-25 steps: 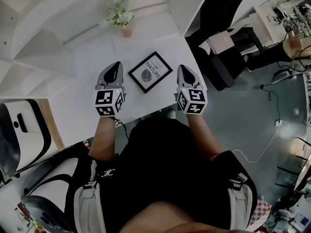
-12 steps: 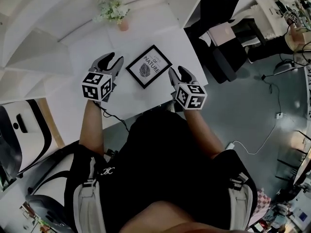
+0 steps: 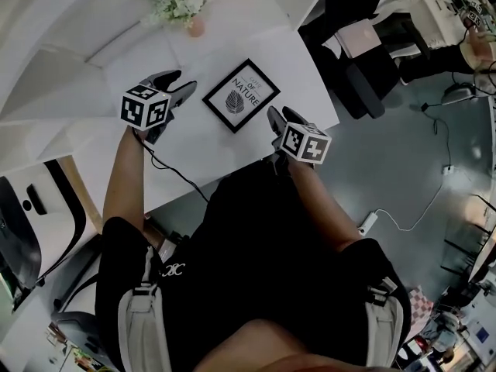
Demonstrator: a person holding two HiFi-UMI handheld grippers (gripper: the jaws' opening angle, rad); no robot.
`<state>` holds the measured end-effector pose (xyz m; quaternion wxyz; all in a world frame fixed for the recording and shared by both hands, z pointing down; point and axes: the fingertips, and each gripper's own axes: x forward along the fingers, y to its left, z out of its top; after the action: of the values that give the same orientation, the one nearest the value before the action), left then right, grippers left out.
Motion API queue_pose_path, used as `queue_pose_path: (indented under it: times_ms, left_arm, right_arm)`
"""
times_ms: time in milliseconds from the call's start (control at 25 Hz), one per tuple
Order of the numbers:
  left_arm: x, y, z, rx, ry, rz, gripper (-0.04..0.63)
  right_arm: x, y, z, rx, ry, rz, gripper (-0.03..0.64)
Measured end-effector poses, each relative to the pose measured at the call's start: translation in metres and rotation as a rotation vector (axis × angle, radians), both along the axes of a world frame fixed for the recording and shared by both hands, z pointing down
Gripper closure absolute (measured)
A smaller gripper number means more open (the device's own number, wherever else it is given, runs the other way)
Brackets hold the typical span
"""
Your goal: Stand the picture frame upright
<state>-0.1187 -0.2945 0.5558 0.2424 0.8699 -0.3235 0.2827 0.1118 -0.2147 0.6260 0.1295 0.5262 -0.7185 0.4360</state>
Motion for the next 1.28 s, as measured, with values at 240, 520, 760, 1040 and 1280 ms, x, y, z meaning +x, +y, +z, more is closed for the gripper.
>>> queue_pose_path:
  times_ms: [240,520,760,1040,1280]
  left_arm:
    - [-0.013,-0.015,0.022,-0.101,0.035,0.061,0.36]
    - [-0.021,-0.028,0.036,-0.145,0.054,0.105,0.36]
    - [-0.019,-0.03,0.048,-0.156,0.073,0.132,0.36]
    - [-0.03,-0.032,0.056,-0.168,0.094,0.125,0.36]
    - [-0.038,-0.032,0.062,-0.191,0.127,0.102,0.36]
  right_arm:
    - [-0.01,-0.001,0.02,-0.09,-0.014,0.069,0.442]
    - [-0.024,-0.012,0.041,-0.172,0.034,0.118,0.442]
    - [-0.032,-0.016,0.066,-0.289,0.029,0.176,0.442]
    - [-0.031,-0.017,0.089,-0.45,0.035,0.325,0.444]
    - [-0.031,-0.018,0.095,-0.538,0.153,0.344,0.456]
